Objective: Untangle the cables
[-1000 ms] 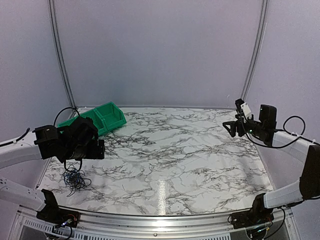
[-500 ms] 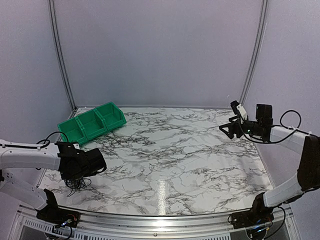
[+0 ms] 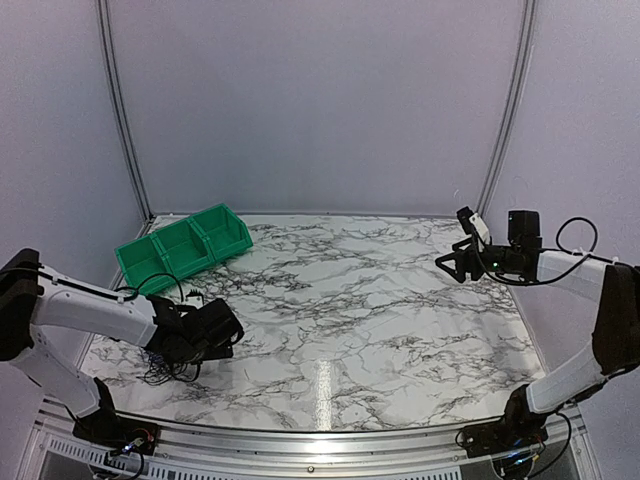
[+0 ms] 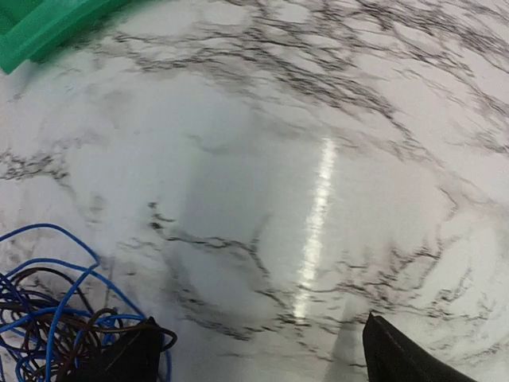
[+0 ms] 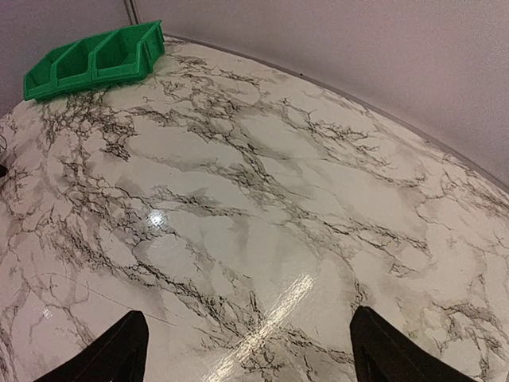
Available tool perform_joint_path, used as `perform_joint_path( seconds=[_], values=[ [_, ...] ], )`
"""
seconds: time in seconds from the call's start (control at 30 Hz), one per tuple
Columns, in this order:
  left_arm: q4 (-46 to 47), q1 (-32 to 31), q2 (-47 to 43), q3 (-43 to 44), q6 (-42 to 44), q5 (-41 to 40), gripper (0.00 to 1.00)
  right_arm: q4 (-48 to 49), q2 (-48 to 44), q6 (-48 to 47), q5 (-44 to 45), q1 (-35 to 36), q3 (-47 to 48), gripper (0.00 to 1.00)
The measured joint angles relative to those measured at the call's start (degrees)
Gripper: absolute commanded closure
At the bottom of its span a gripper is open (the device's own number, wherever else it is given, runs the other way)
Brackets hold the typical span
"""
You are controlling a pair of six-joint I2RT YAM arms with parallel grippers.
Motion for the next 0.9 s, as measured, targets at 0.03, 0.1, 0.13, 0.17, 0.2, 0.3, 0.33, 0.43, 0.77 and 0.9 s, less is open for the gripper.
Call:
perform_joint_path(
  seconds=[0.03, 0.1, 0.13, 0.17, 0.2, 0.3, 0.33, 0.43, 0.77, 0.9],
  values=[
    [1.9, -0.6, 0.5, 0.5, 1.3, 1.1, 0.11, 0.0, 0.0, 0.0, -0.1, 0.0, 0.0, 0.13],
    [6.4, -2.2, 2.2, 2.2, 4.3, 3.7, 0.12, -0.3, 0.2, 0.0, -0.2, 0.0, 0.2, 0.14],
    [8.4, -3.0, 3.2, 3.3, 5.8, 4.8, 0.12, -0.3, 0.3, -0.1, -0.2, 0.0, 0.4, 0.14],
    [10.4, -3.8, 4.4, 4.7, 7.3, 5.9, 0.12, -0.4, 0.5, -0.1, -0.3, 0.0, 0.7, 0.14],
    [11.7, -4.5, 5.6, 6.0, 8.5, 6.7, 0.12, -0.5, 0.7, -0.2, -0.3, 0.1, 0.9, 0.14],
    [15.5, -7.3, 10.1, 11.8, 13.7, 9.4, 0.12, -0.6, 0.8, -0.2, -0.5, 0.1, 1.0, 0.14],
    [16.3, -8.0, 11.2, 13.4, 15.3, 10.1, 0.11, -0.7, 0.8, -0.2, -0.5, 0.1, 1.0, 0.14],
    [18.1, -10.6, 13.1, 18.4, 21.4, 12.2, 0.1, -0.8, 0.8, -0.4, -0.7, 0.1, 1.0, 0.15],
    [17.5, -11.0, 0.5, 20.9, 34.9, 14.6, 0.08, -2.5, 0.8, -3.1, -1.7, 1.1, 1.0, 0.2],
    [15.8, -7.9, -5.3, 20.4, 35.6, 15.3, 0.17, -3.3, 1.0, -4.7, -0.9, 6.1, 1.4, 0.27]
  ],
)
